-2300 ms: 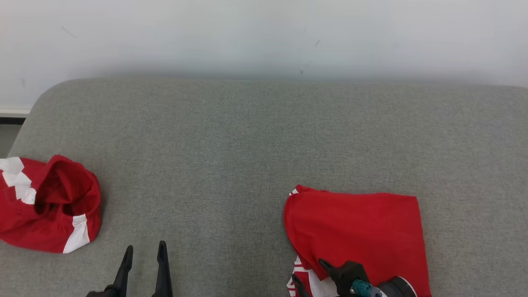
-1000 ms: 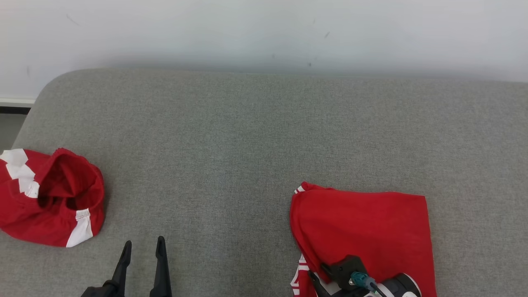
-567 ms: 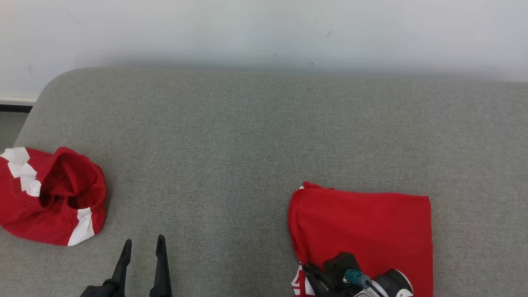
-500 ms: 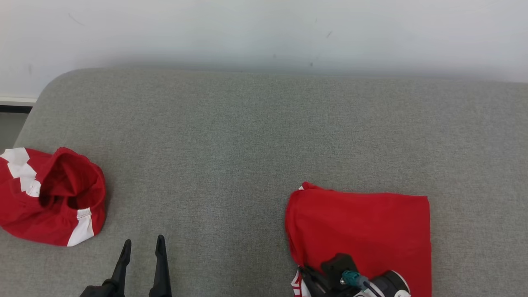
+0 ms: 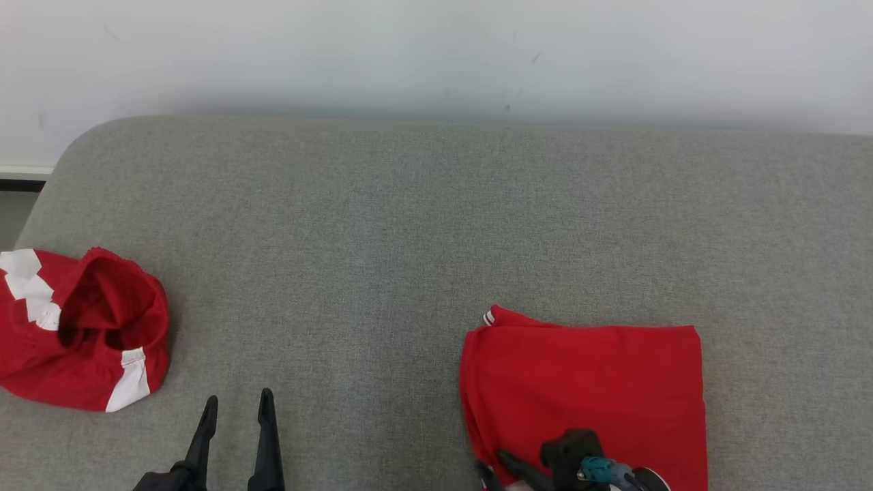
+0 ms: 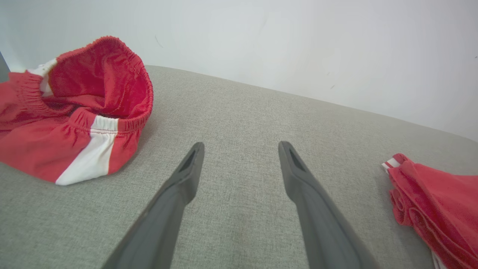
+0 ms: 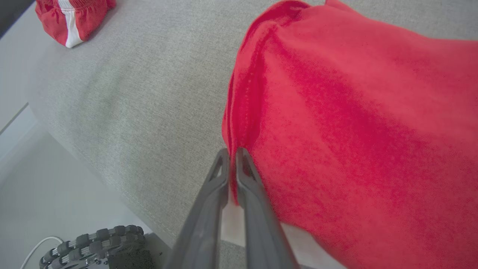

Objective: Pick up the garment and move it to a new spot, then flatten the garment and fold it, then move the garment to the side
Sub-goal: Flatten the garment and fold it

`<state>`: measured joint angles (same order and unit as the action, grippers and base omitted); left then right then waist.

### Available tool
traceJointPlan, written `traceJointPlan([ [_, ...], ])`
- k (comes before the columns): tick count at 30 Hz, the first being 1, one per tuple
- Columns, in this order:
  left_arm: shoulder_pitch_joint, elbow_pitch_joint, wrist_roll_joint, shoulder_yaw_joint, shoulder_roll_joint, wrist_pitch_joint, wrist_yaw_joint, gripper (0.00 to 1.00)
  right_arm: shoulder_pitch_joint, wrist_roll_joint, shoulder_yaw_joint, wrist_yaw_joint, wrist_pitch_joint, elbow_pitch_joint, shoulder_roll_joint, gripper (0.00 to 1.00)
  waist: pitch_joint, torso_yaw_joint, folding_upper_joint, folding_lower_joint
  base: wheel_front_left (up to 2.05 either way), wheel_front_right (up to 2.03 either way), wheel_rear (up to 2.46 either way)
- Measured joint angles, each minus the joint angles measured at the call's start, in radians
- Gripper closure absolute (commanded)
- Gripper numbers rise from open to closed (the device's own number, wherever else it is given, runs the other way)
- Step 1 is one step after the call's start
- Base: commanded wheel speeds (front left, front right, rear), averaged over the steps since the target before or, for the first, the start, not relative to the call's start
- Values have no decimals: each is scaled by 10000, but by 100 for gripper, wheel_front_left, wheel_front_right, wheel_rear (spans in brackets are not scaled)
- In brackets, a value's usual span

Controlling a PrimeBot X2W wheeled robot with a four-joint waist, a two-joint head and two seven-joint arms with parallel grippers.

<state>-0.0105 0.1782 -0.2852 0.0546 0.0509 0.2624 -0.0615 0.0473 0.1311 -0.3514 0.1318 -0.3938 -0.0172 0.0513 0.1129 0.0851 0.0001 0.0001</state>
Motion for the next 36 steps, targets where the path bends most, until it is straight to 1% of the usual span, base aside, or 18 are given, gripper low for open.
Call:
traceJointPlan([
  [2,-1,2,10,-2,0,0,0,0,0,132,-17,0,65,38,-2,0,-17,-7,0,0,0,0,0],
  [3,-13,10,25,0,0,0,0,0,25,523,35,0,184,169,-6,0,-73,-21,0,0,0,0,0],
  [6,-100,27,40,4,0,0,0,0,137,1127,293,0,389,380,-4,0,-199,-47,0,-1,0,0,0],
  [9,-179,59,102,-44,0,0,-2,0,274,1944,775,0,746,623,-8,0,-357,-80,0,-1,0,0,0],
  [11,-263,54,132,-109,-2,0,-2,0,360,2186,1373,0,1181,736,-13,0,-480,-105,-1,-1,0,0,0],
  [12,-263,54,132,-109,-2,0,-2,0,360,2186,1373,0,1181,736,-13,0,-480,-105,-1,-1,0,0,0],
  [13,-298,35,155,-140,2,0,-2,0,397,2299,1741,0,1440,750,-12,0,-545,-120,0,-1,0,0,0],
  [14,-373,-35,230,-150,-2,0,8,0,452,2220,2500,0,1946,700,-10,0,-677,-154,-1,-1,0,0,0],
  [15,-373,-35,230,-150,-2,0,8,0,452,2220,2500,0,1946,700,-10,0,-677,-154,-1,-1,0,0,0],
  [19,-598,-100,326,-165,0,0,56,0,504,1816,3948,0,3070,288,-2,0,-950,-249,0,-1,0,0,0],
  [22,-719,-165,407,-157,0,0,86,0,499,1499,4640,0,3825,-111,4,0,-1109,-356,0,-2,0,0,0],
  [24,-723,-257,502,-155,-2,0,105,0,475,1147,4847,0,4284,-339,8,0,-1180,-435,-1,-1,0,0,0],
  [28,-769,-391,757,-261,2,0,173,0,358,851,4865,0,5256,-746,-13,0,-1280,-597,-1,-1,0,0,0],
  [31,-877,-447,1007,-351,0,0,140,0,351,631,4867,0,5735,-1168,-10,0,-1375,-685,0,-1,0,0,0],
  [36,-1067,-535,1093,-414,-2,0,98,0,402,249,4947,0,6025,-1724,-6,0,-1534,-808,-1,-2,0,0,0],
])
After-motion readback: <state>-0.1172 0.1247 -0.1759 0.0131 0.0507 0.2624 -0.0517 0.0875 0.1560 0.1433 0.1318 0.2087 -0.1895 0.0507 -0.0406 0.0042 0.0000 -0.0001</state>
